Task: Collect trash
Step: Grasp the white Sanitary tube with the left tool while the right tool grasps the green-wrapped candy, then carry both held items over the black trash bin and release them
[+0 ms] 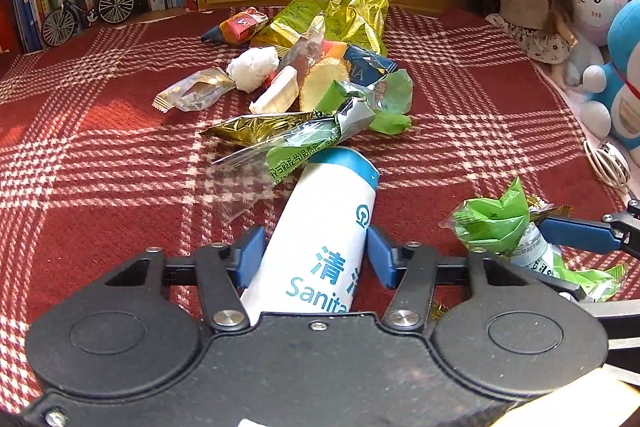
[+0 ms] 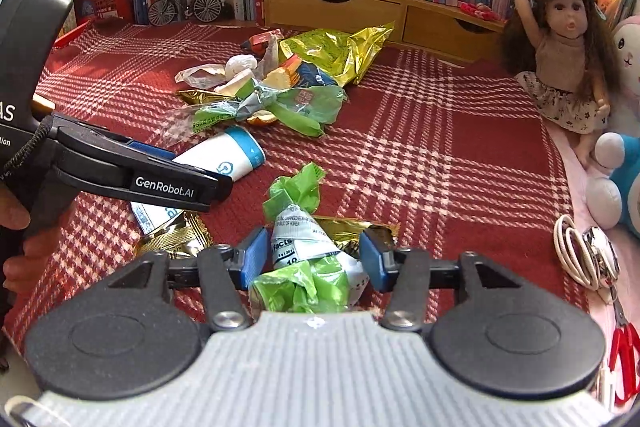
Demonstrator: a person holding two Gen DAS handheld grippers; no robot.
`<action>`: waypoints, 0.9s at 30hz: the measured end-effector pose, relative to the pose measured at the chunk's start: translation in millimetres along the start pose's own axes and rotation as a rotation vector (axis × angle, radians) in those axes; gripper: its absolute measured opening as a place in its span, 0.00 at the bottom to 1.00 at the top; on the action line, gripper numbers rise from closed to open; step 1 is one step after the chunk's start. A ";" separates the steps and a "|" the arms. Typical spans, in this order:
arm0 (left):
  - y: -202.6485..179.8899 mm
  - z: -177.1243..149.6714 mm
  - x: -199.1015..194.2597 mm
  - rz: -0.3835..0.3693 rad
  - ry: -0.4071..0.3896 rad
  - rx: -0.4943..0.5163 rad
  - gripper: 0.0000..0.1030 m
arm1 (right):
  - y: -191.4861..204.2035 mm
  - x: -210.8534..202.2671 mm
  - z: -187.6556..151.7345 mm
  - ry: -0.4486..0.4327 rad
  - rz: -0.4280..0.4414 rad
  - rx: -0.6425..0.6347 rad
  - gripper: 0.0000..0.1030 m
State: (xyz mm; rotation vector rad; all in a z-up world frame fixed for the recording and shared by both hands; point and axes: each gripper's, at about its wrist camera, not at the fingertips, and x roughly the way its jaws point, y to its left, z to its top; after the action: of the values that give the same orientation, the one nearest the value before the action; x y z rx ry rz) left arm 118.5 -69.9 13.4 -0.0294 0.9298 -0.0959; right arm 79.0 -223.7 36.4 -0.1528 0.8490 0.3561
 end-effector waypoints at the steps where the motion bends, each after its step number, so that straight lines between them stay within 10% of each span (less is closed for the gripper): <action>1: 0.7 0.1 -2.2 0.001 -0.004 -0.002 0.36 | 0.3 0.5 0.3 -0.001 0.010 0.002 0.45; 6: 5.9 -0.2 -16.9 -0.011 -0.010 -0.031 0.22 | -0.9 -9.5 2.7 -0.035 0.038 0.023 0.38; 27: 33.6 -46.0 -147.8 0.017 -0.163 -0.149 0.22 | 5.8 -71.7 -6.3 -0.089 0.095 0.225 0.38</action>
State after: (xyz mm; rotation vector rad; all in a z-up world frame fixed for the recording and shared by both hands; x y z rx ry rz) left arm -3.8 -21.6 101.8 -0.1647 0.7731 -0.0078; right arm 29.1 -237.7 86.6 0.1117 0.8035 0.3508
